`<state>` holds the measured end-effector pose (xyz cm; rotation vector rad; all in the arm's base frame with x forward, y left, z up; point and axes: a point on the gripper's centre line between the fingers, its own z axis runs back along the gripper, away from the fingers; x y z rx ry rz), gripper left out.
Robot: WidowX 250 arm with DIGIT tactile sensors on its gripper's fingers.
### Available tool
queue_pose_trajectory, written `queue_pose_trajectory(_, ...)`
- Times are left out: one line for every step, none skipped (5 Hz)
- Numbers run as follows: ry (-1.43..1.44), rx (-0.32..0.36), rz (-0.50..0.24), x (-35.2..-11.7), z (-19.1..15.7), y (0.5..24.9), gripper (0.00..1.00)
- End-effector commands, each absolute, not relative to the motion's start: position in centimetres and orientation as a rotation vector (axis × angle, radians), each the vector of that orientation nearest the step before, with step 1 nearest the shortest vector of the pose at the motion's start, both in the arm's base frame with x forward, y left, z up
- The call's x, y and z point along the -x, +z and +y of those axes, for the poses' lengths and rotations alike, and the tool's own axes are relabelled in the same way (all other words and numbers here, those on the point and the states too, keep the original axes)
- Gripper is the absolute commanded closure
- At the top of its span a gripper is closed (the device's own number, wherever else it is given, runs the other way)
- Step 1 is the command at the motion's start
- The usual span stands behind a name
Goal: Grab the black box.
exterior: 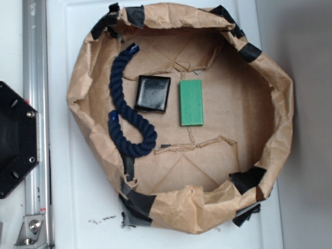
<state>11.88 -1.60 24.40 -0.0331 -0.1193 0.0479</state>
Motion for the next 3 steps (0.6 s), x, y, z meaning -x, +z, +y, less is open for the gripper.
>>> queue_pose_trajectory(0.048, 0.033, -0.119, -11.9, -1.6, 24.4, 0.00)
queue_pose_trajectory(0.011, 0.000, -0.116, -16.2, -1.0, 23.3, 0.00)
queue_pose_trajectory(-0.093, -0.015, -0.081, -19.5, -1.0, 21.0, 0.00)
